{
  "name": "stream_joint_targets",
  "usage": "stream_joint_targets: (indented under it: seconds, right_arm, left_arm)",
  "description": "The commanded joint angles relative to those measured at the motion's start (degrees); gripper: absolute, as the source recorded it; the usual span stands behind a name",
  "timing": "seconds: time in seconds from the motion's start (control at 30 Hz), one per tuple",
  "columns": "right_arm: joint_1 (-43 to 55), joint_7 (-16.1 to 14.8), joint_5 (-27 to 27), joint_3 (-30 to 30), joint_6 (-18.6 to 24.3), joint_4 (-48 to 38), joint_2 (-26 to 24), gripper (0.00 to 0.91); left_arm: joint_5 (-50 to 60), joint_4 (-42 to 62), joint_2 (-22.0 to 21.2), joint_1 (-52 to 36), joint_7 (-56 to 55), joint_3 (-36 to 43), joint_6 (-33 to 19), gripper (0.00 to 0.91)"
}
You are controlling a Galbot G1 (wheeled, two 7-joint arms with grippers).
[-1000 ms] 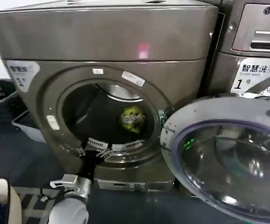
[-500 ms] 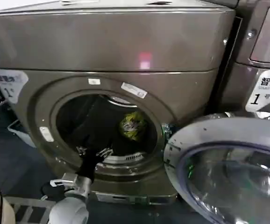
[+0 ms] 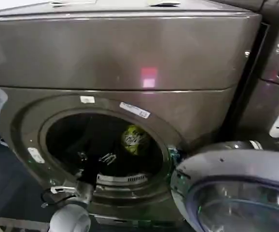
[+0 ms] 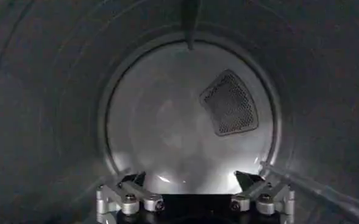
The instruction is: Grasp the clothes from the dryer.
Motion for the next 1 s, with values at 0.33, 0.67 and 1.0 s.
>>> stream_joint_targets:
  seconds: [0.33, 0.67, 1.0]
  right_arm:
    - [-0.9, 0.5, -2.9, 0.7, 1.3, 0.2, 0.4, 0.907]
    - [-1.0, -0.1, -2.9, 0.8, 2.1, -0.2, 0.3, 0.907]
    - [-0.9, -0.1, -2.5, 0.8, 2.2, -0.3, -0.2, 0.907]
  left_arm:
    - [-0.1, 33.3, -5.6, -31.9, 3.6, 4.4, -3.1, 0.907]
    - [1.3, 57.7, -8.1, -49.1, 10.0, 4.8, -7.2, 0.907]
    - [-0.2, 83.8, -8.8, -65.6, 37.6, 10.0, -8.8, 0.907]
